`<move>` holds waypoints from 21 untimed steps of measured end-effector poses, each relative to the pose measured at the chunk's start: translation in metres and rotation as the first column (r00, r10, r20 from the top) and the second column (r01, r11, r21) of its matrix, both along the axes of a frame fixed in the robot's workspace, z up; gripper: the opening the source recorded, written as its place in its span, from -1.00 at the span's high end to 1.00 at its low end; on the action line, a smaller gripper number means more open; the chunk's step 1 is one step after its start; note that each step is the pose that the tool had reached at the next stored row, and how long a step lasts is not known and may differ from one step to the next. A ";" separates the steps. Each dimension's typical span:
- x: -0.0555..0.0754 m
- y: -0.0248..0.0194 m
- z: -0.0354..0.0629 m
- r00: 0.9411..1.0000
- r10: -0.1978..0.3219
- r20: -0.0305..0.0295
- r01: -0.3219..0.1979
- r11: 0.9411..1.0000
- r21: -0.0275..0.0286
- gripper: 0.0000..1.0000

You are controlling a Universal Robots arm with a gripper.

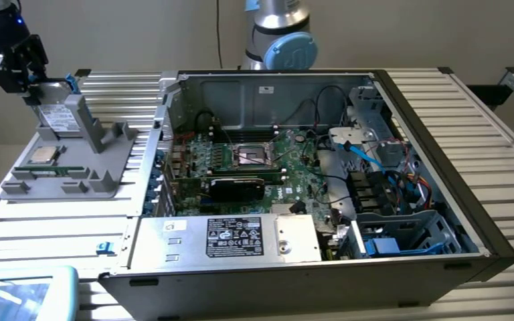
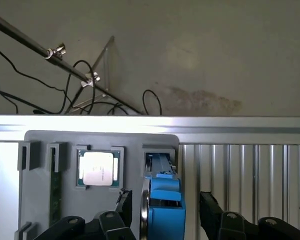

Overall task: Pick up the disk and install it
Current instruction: 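Pick up the disk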

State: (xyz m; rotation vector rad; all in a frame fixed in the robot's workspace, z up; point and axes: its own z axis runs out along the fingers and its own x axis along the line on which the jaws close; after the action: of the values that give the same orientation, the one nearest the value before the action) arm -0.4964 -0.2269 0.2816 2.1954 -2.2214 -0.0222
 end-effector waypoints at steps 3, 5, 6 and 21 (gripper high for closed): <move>0.000 0.0000 -0.0001 1.000 -0.006 0.000 0.006 1.000 0.000 -0.30; 0.000 -0.0001 -0.0002 1.000 -0.006 0.000 0.006 1.000 0.000 -0.30; 0.000 -0.0001 -0.0003 1.000 -0.006 0.000 0.006 1.000 0.000 -0.30; 0.000 -0.0001 -0.0011 1.000 -0.007 0.000 0.007 1.000 0.000 0.23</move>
State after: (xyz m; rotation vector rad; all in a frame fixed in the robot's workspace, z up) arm -0.4962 -0.2270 0.2806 2.1875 -2.2291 -0.0227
